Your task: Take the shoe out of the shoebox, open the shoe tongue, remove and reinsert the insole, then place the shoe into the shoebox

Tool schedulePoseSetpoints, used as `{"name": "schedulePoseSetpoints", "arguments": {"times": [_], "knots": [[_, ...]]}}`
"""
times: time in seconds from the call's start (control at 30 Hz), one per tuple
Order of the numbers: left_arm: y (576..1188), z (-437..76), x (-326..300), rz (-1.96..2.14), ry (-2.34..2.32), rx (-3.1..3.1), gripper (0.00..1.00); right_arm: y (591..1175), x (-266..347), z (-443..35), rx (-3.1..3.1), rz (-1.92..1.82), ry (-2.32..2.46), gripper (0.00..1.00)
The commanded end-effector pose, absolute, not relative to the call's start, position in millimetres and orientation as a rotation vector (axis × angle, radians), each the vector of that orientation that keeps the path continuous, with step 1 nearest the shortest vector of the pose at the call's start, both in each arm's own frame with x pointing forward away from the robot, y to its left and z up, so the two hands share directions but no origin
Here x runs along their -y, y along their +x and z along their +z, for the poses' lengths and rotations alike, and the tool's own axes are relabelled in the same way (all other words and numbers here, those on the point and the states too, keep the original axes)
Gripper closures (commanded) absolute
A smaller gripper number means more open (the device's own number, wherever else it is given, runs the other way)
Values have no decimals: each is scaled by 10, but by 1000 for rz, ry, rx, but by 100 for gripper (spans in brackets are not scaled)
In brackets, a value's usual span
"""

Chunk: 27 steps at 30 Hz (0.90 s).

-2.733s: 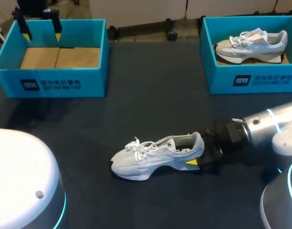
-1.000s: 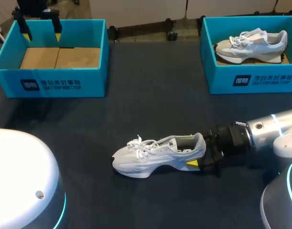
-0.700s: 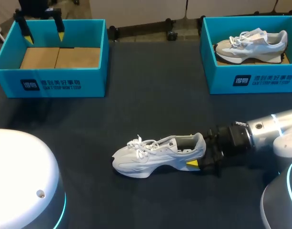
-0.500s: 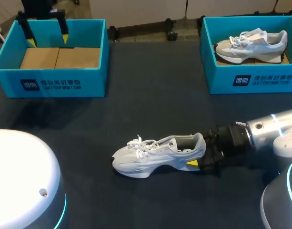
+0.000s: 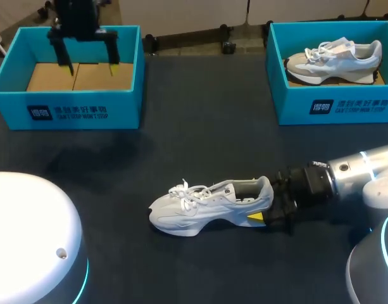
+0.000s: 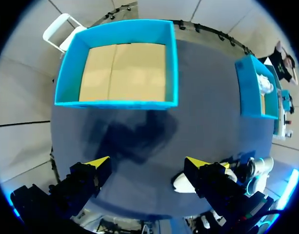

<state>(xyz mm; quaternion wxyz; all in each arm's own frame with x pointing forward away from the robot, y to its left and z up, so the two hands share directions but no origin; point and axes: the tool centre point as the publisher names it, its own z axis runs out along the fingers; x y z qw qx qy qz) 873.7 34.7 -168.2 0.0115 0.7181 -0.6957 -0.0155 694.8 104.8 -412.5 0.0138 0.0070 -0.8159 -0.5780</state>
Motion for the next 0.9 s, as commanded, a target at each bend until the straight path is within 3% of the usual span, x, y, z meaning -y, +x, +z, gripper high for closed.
{"name": "schedulePoseSetpoints", "arguments": {"times": [0.03,0.9], "knots": [[8533,-1605,-129,-36,2226,2227,0,6948,-1060,-4116,2545,-1795,20,100],[8388,-1549,78,-37,2204,2279,0,6948,-1060,-4116,2545,-1795,20,100]]}}
